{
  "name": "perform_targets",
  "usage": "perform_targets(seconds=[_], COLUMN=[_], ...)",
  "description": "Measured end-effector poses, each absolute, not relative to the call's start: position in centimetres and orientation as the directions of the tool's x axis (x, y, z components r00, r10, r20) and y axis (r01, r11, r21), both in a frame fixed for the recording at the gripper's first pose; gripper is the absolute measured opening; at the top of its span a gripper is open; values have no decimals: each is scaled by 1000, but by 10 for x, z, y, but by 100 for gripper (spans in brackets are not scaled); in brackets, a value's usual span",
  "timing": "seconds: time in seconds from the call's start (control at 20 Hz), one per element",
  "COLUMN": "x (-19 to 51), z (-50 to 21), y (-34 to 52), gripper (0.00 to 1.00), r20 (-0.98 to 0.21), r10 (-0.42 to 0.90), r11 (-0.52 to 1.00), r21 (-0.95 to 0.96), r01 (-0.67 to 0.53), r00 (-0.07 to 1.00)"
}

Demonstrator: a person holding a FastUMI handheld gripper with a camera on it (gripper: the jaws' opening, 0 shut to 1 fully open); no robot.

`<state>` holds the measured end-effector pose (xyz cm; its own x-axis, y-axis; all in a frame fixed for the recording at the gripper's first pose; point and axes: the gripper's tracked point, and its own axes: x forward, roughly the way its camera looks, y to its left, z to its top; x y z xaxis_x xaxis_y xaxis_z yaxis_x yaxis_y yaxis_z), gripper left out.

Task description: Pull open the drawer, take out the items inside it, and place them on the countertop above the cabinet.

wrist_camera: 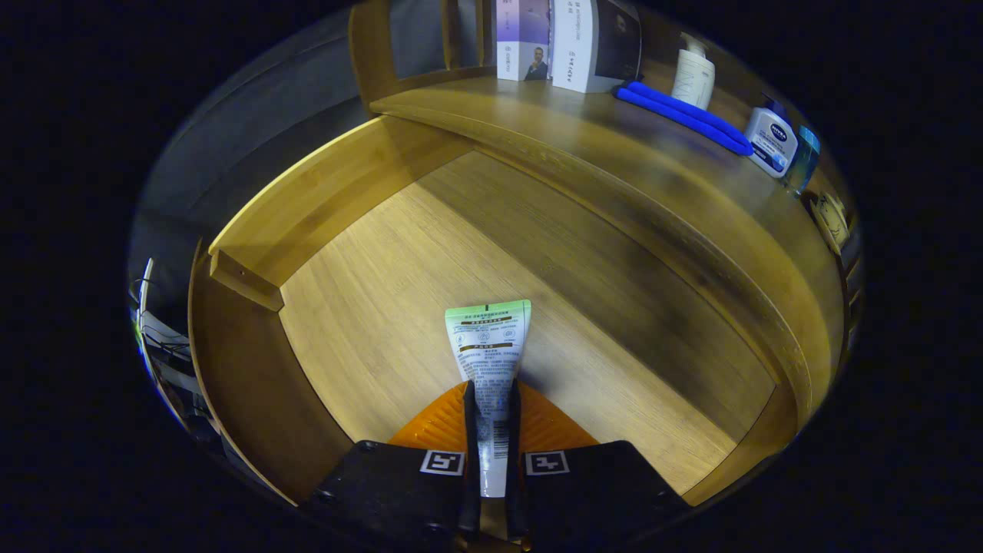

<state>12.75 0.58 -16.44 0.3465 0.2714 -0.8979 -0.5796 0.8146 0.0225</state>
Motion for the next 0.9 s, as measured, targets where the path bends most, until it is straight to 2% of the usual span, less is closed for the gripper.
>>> perform_targets(seconds=[0.6, 0.9], x=[140, 177], z=[-87, -42], y=[26, 19], gripper=[14, 14], r20=[-786, -696], r10=[371, 373], r11=[806, 880], r21=[8, 56], r01=[-592, -472], r00=[495, 613])
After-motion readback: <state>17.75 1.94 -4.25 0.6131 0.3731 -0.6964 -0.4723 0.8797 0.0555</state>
